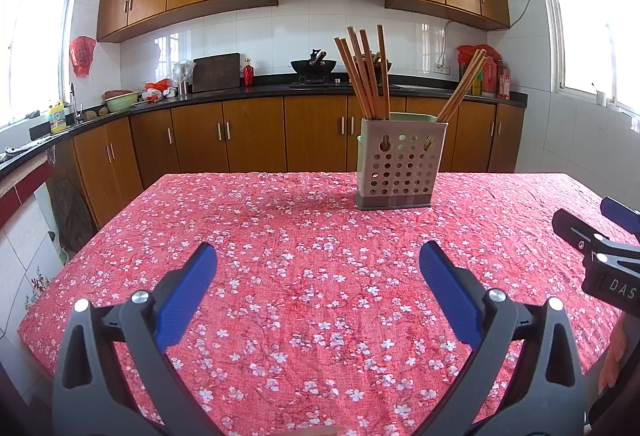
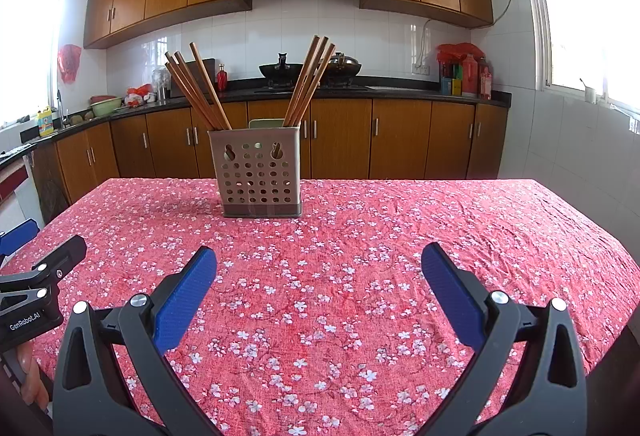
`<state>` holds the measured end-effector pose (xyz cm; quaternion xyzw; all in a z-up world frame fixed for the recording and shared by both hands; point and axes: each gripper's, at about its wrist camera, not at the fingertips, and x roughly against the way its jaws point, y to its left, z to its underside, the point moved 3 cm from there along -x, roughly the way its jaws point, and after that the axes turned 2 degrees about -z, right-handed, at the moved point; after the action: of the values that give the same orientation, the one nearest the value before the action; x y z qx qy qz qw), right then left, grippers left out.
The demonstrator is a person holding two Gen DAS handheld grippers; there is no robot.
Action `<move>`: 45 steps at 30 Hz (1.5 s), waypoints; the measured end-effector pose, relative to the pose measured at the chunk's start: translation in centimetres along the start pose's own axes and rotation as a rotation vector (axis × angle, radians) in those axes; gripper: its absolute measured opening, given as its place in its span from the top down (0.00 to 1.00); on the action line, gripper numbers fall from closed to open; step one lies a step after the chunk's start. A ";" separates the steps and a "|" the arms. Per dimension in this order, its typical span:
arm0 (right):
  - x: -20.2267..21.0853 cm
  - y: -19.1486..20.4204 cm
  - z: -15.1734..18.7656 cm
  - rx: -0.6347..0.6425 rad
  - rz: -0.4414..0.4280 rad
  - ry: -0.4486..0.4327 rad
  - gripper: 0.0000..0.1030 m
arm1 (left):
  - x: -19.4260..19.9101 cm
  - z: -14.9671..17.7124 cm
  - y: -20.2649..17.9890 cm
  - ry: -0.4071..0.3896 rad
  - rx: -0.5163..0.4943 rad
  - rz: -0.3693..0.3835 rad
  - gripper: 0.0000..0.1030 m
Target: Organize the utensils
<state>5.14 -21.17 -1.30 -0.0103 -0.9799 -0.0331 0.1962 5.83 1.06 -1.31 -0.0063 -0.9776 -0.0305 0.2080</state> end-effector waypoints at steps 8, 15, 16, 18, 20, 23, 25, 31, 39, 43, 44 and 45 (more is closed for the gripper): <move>0.0 0.0 0.0 -0.001 0.000 0.001 0.02 | 0.0 0.0 -0.1 -0.001 -0.002 0.002 0.04; 0.0 0.1 0.0 -0.001 0.000 0.002 0.02 | -0.1 0.0 -0.1 0.000 -0.002 0.003 0.04; 0.0 0.1 0.0 -0.001 0.000 0.002 0.02 | 0.0 0.0 -0.1 0.000 -0.003 0.003 0.04; 0.0 0.1 0.0 -0.001 0.001 0.002 0.02 | 0.0 0.0 -0.1 -0.001 -0.003 0.002 0.04; 0.0 0.1 0.0 -0.002 0.001 0.003 0.02 | 0.0 0.0 -0.1 -0.001 -0.003 0.002 0.04; 0.0 0.1 0.0 -0.001 0.001 0.003 0.02 | -0.1 0.0 -0.1 0.000 -0.002 0.002 0.04; 0.0 0.0 0.0 -0.002 0.000 0.003 0.02 | -0.1 0.0 -0.1 0.001 -0.002 0.003 0.04; 0.0 0.0 0.0 -0.002 0.000 0.003 0.02 | -0.1 0.1 -0.1 0.001 -0.002 0.005 0.04; 0.0 0.0 0.0 -0.002 0.000 0.003 0.02 | -0.2 0.1 -0.1 0.005 0.001 0.008 0.04; 0.0 0.1 0.0 -0.002 0.000 0.004 0.02 | -0.3 0.2 -0.1 0.004 0.000 0.007 0.04; 0.0 0.0 0.0 -0.002 0.000 0.005 0.02 | -0.4 0.1 0.0 0.003 0.000 0.005 0.04; 0.0 0.1 0.0 -0.002 0.000 0.005 0.02 | -0.3 0.1 0.0 -0.001 0.000 0.000 0.04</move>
<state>5.15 -21.12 -1.33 -0.0104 -0.9795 -0.0340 0.1985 6.09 1.07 -1.57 -0.0063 -0.9777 -0.0305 0.2077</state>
